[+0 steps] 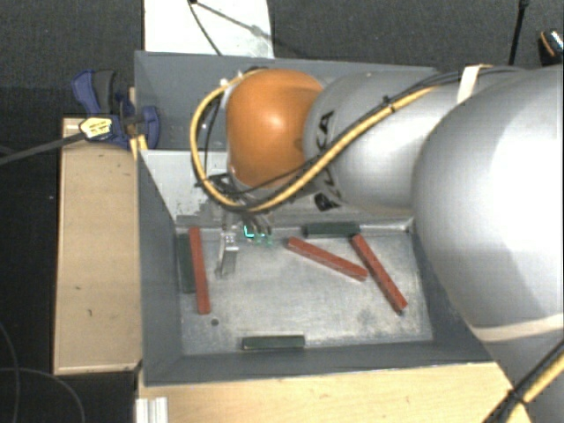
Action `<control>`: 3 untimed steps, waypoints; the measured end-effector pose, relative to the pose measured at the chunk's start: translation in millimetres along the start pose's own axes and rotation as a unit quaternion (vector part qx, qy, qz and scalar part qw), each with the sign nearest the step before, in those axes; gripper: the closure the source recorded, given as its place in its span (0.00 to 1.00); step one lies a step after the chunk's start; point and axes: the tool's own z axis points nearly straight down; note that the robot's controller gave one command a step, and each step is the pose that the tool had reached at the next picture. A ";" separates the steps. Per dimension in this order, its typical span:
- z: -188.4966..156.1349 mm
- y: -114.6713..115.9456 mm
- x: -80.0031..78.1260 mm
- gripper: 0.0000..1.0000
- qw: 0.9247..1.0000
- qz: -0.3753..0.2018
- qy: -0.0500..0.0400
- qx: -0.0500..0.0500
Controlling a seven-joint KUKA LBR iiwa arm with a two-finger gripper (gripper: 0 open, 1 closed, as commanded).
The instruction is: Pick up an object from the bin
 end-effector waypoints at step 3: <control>70.5 -233.0 21.7 0.00 0.989 -0.146 -0.002 0.001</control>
Offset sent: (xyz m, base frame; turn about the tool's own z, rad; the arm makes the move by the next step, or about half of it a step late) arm -0.0196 -0.0805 -0.0148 -0.1416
